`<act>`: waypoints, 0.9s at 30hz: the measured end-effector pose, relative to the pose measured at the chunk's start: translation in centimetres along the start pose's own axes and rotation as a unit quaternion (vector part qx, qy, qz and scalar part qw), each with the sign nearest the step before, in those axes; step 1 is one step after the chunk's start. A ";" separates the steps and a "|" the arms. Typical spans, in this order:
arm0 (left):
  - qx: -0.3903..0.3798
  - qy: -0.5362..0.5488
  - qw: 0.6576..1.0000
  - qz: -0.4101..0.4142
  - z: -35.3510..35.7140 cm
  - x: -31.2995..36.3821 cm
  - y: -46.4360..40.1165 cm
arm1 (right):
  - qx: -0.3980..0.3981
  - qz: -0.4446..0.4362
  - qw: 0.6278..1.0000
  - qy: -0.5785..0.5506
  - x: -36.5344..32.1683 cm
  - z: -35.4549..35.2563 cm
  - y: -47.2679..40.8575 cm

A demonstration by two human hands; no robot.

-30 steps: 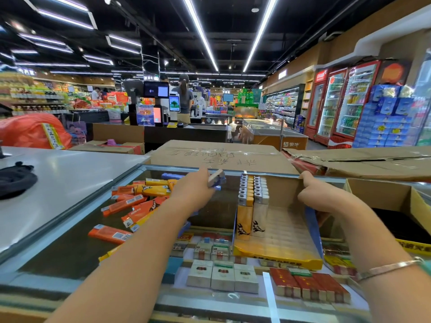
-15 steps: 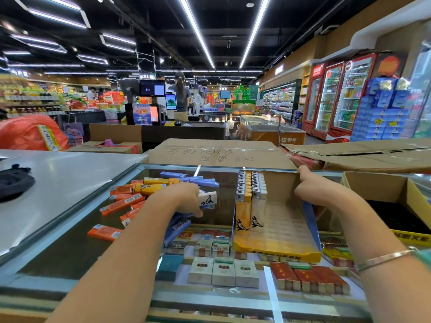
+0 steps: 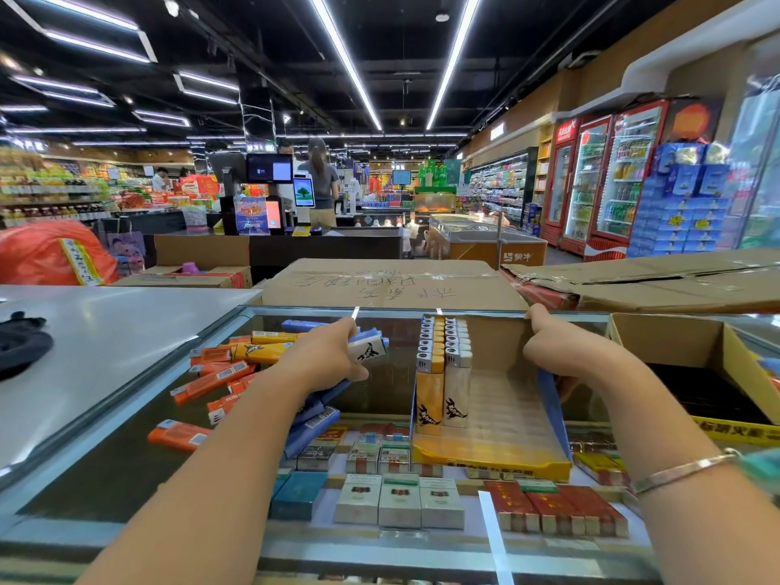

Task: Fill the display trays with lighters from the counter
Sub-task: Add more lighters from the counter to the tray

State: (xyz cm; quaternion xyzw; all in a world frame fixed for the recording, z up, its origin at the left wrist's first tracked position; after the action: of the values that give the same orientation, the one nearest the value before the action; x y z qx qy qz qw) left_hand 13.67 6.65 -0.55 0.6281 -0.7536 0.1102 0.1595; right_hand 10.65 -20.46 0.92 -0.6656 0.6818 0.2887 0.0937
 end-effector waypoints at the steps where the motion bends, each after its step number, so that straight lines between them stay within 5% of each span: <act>1: 0.019 0.027 0.999 0.009 -0.5 0.0 0.0 | 0.002 -0.001 1.000 -0.002 0.0 0.0 0.0; 11: 0.136 0.339 0.921 0.136 -4.5 1.2 1.8 | 0.018 0.017 1.000 -0.004 0.2 -0.1 -0.1; 15: 0.136 0.570 0.780 0.220 -6.0 3.1 3.5 | 0.165 -0.029 0.984 0.058 -1.5 -2.9 1.2; 18: 0.101 0.678 0.676 0.270 -5.9 5.1 4.5 | 0.268 -0.246 0.931 -0.006 -6.1 -4.1 5.0; 22: 0.065 0.770 0.571 0.277 -4.3 7.0 4.8 | 0.156 -0.460 0.871 -0.079 -12.0 -0.2 9.5; 24: 0.053 0.793 0.543 0.270 -3.5 7.4 4.7 | 0.111 -0.489 0.862 -0.071 -13.3 2.0 10.1; 27: 0.035 0.816 0.518 0.255 -2.9 7.6 4.6 | 0.172 -0.492 0.853 0.027 -13.9 3.0 10.6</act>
State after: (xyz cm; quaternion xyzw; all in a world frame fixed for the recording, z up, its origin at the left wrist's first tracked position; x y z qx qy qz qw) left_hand 8.24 1.61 5.15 0.0487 -0.4161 0.6364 0.6477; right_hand 1.02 -7.56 8.41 -0.8949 0.3062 0.0646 0.3182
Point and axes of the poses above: each hand's wrist, its own y-axis away from the middle knuckle, its own z-axis out of the palm, x = y × z, the point moved 10 cm from there along -y, towards the middle knuckle, and after that the axes turned 14 degrees about -x, right-handed, at the moved point
